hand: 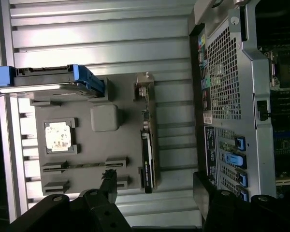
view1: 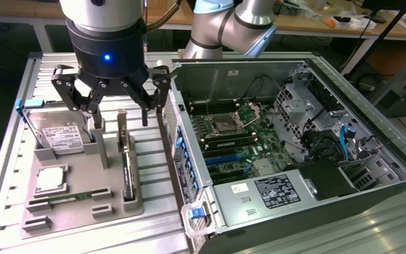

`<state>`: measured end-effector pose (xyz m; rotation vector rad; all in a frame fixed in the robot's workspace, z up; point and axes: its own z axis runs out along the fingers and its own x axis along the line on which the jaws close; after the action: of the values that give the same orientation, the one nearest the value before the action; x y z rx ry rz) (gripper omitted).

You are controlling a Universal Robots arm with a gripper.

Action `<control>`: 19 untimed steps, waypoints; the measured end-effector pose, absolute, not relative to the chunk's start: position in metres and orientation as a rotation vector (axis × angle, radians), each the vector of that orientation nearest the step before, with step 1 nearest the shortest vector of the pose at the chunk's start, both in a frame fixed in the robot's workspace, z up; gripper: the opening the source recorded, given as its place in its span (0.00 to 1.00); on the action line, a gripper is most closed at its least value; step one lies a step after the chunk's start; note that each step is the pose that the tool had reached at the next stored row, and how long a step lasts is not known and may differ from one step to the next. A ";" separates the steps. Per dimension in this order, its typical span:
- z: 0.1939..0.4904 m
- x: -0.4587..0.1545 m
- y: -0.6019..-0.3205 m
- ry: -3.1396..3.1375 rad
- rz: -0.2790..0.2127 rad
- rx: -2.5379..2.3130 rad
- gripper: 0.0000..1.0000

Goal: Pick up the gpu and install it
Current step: 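Pick up the gpu and move the gpu toward the slot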

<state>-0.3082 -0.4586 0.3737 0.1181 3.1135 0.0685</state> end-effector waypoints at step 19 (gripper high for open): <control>0.366 -0.306 -0.462 3.114 0.068 0.118 0.74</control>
<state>-0.3060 -0.4617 0.3659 0.1179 3.1135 0.0684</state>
